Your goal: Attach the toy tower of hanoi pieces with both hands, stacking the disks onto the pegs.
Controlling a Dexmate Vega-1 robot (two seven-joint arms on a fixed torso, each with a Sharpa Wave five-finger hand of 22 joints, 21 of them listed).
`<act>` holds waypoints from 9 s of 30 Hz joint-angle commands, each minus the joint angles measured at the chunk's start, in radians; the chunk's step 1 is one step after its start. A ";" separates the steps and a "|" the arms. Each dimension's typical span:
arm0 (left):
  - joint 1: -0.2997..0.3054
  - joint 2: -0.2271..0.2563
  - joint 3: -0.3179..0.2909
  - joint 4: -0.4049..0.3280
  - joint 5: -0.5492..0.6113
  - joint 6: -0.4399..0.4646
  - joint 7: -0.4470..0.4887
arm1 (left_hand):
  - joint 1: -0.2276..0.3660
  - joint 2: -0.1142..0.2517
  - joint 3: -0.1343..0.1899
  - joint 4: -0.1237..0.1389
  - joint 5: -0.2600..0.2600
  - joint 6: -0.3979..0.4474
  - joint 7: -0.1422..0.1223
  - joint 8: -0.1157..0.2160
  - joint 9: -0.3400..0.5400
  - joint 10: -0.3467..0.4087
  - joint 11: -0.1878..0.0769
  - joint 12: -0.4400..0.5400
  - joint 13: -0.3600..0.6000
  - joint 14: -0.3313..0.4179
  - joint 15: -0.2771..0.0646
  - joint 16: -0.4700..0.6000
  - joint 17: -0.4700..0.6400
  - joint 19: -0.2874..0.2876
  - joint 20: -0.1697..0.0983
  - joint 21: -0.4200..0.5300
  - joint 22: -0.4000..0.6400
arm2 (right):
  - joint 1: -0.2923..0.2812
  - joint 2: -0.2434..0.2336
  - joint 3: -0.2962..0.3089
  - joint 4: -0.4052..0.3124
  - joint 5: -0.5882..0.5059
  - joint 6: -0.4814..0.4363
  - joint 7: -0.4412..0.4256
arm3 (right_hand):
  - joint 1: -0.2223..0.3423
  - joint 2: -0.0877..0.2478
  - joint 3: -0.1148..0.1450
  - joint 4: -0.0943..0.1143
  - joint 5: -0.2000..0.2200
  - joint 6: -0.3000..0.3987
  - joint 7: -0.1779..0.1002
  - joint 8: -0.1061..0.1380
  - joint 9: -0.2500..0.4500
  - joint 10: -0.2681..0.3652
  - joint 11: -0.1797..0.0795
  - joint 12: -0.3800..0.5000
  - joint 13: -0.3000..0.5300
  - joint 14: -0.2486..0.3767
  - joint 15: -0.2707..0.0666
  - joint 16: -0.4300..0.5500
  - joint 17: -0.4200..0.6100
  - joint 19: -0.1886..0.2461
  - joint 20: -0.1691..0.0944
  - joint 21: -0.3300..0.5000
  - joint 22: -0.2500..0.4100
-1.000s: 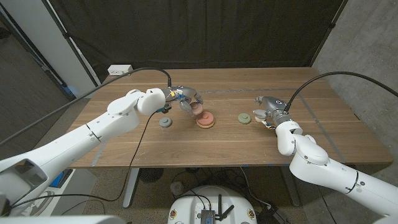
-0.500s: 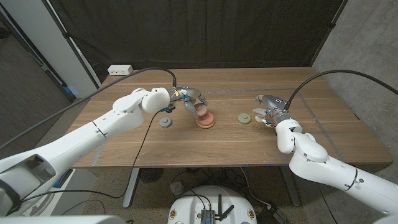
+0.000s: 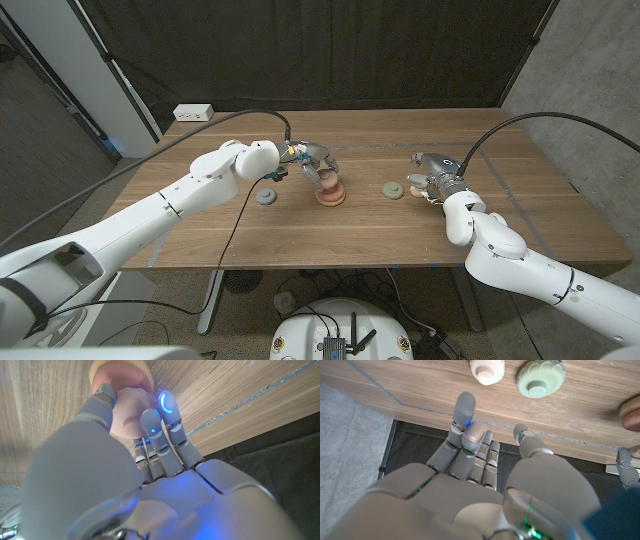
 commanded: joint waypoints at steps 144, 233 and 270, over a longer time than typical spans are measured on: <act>0.106 0.077 -0.059 -0.129 0.081 0.219 -0.018 | -0.162 -0.026 -0.106 0.014 -0.010 -0.270 0.046 -0.053 -0.010 -0.206 -0.042 -0.017 0.124 -0.132 -0.012 -0.104 -0.056 -0.114 -0.103 -0.047 -0.006 | 0.036 -0.005 -0.005 0.022 0.023 0.069 0.013 | -0.019 0.011 0.022 -0.003 0.022 0.031 0.004 -0.003 -0.001 0.033 0.000 0.002 0.016 0.006 -0.035 0.019 0.005 0.015 -0.070 -0.003 0.003; 0.372 0.183 -0.156 -0.250 -0.093 0.604 0.450 | -0.148 0.018 -0.082 0.006 0.005 -0.155 0.028 -0.028 -0.014 -0.083 -0.068 0.004 0.117 -0.113 -0.012 -0.082 -0.062 -0.103 -0.102 -0.049 -0.007 | 0.015 0.015 0.038 0.063 0.032 0.165 0.009 | -0.027 0.001 0.029 -0.006 0.023 0.066 0.016 0.026 0.033 -0.014 0.020 -0.017 0.007 -0.001 -0.035 0.020 0.004 0.014 -0.070 -0.005 0.005; 0.355 0.199 -0.157 -0.241 -0.129 0.580 0.493 | -0.164 0.026 -0.078 0.010 0.006 -0.145 0.030 -0.035 -0.013 -0.070 -0.064 0.000 0.118 -0.114 -0.012 -0.081 -0.064 -0.107 -0.100 -0.049 -0.008 | 0.175 0.051 -0.153 0.049 -0.162 0.014 0.310 | -0.054 -0.076 0.005 -0.007 -0.006 -0.065 0.048 -0.041 0.014 -0.157 0.058 -0.029 -0.025 -0.072 -0.034 -0.036 -0.012 -0.041 -0.067 -0.027 0.001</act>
